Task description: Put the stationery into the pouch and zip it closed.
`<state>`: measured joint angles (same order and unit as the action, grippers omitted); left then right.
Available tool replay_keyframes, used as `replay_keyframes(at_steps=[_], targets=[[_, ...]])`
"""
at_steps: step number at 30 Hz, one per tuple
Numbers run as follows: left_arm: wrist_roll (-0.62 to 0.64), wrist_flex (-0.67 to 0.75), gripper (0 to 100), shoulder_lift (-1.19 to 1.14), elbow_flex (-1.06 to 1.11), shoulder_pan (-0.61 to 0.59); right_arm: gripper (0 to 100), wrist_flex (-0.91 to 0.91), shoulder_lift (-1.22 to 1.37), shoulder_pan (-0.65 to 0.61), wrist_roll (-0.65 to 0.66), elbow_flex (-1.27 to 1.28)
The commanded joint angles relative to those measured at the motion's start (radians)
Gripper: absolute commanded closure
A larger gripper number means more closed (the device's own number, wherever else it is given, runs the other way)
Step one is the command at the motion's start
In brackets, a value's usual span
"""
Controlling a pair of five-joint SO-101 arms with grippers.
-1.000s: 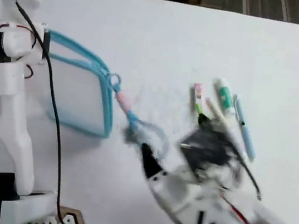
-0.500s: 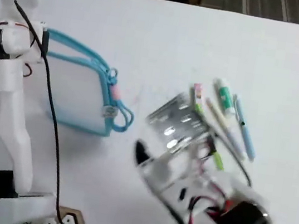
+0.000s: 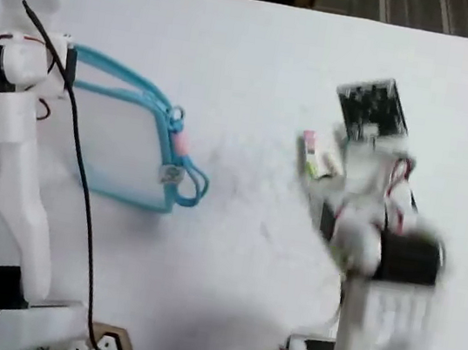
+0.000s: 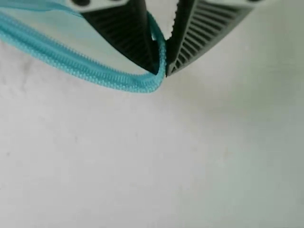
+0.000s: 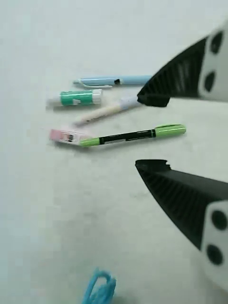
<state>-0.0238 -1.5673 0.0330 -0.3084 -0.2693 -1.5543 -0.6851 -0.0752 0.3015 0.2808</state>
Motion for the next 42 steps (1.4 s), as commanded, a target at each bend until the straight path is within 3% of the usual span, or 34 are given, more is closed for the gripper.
replay_keyframes(at_steps=[1,9,17,25,32,42], targets=[[0.009,-0.028,98,-0.108,0.020,0.004,73.3,0.019,0.194,0.025,0.110,-0.017],[0.009,-0.029,98,-0.108,0.020,0.004,69.7,0.229,0.538,0.022,0.244,-0.017],[0.008,-0.029,98,-0.108,0.020,0.004,69.7,0.401,0.812,-0.047,0.241,-0.017],[0.008,-0.029,98,-0.108,0.021,-0.002,72.5,0.564,0.969,-0.025,0.242,-0.017],[0.008,-0.029,98,-0.108,0.021,0.004,98.8,0.622,0.983,-0.005,0.236,-0.018],[0.008,-0.029,98,-0.108,0.021,0.004,95.3,0.562,0.822,-0.005,0.236,-0.015]])
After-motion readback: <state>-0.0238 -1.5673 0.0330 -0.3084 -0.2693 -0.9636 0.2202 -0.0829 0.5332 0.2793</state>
